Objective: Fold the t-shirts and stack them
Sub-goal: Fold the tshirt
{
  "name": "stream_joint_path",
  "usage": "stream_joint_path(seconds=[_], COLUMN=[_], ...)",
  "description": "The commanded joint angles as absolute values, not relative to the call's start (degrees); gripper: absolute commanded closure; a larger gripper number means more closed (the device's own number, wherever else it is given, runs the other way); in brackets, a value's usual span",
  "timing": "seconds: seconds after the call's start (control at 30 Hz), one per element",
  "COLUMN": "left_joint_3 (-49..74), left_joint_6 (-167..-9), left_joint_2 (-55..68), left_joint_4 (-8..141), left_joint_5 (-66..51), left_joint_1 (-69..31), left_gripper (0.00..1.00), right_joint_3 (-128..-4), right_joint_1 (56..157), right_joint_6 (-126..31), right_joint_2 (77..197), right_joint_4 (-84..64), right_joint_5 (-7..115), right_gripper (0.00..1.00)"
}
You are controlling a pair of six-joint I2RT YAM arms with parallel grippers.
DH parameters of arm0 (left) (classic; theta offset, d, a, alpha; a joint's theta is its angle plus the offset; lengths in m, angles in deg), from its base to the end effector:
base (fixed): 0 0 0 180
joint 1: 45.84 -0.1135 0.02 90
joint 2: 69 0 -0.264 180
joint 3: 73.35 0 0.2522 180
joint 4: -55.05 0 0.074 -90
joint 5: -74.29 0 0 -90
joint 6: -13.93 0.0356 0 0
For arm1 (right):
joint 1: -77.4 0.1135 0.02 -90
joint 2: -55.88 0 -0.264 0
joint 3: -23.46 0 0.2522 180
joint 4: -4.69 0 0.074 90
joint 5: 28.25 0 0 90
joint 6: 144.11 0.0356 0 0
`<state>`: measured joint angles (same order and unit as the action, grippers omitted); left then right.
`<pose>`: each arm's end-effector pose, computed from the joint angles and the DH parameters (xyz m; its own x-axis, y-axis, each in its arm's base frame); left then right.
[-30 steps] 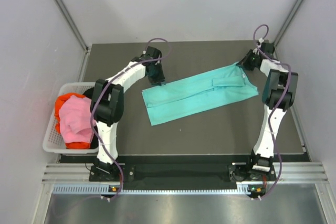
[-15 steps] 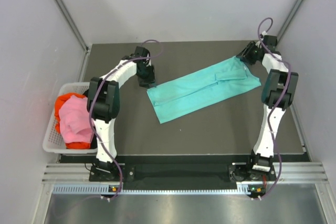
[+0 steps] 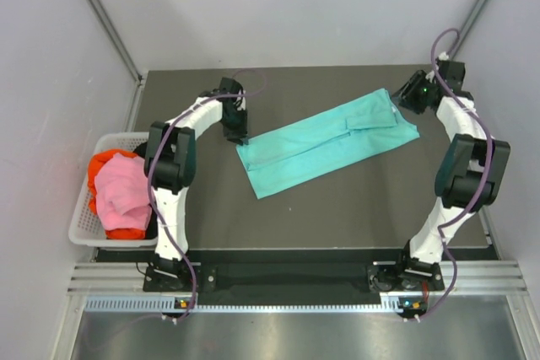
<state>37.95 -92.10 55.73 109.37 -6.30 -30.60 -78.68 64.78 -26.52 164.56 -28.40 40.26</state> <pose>0.4394 -0.1258 0.1709 -0.9464 -0.0245 -0.3221 0.0601 0.9664 -0.2500 0.4299 -0.0829 0.2665 -0.5850 0.5726 -0.5744 0.2244 0.7948 0.5638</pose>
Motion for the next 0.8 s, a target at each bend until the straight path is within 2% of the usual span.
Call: stream_joint_path(seconds=[0.0,0.03,0.07,0.1,0.3,0.47,0.77], left_joint_3=[38.85,38.76,38.50,37.89,27.26,16.45,6.33], left_joint_6=[-90.83,-91.18,-92.32,-92.59,-97.34,-99.18,-100.15], left_joint_2=[57.48,57.48,57.39,56.95,49.23,41.32,31.73], left_joint_4=[110.73,111.52,113.27,113.81,113.72,113.46,112.23], left_joint_5=[-7.89,-8.41,-9.20,-9.73,-11.93,-13.60,-9.92], left_joint_1=[-30.90,-30.90,-30.90,-30.90,-30.81,-30.73,-30.64], left_gripper=[0.77,0.83,0.94,0.99,1.00,1.00,1.00], right_joint_3=[-71.88,-68.73,-67.14,-64.16,-56.23,-51.48,-52.52], right_joint_1=[64.48,64.57,64.57,64.57,64.75,64.75,64.66], right_joint_6=[-25.64,-25.46,-25.46,-25.37,-24.93,-25.02,-24.05], right_joint_2=[158.99,158.10,157.22,155.73,151.25,150.53,159.84], right_joint_4=[-27.44,-27.00,-26.47,-25.77,-21.99,-18.30,-5.73], right_joint_5=[41.80,42.32,42.68,42.77,45.49,47.95,41.80], right_gripper=[0.58,0.58,0.58,0.58,0.52,0.53,0.58])
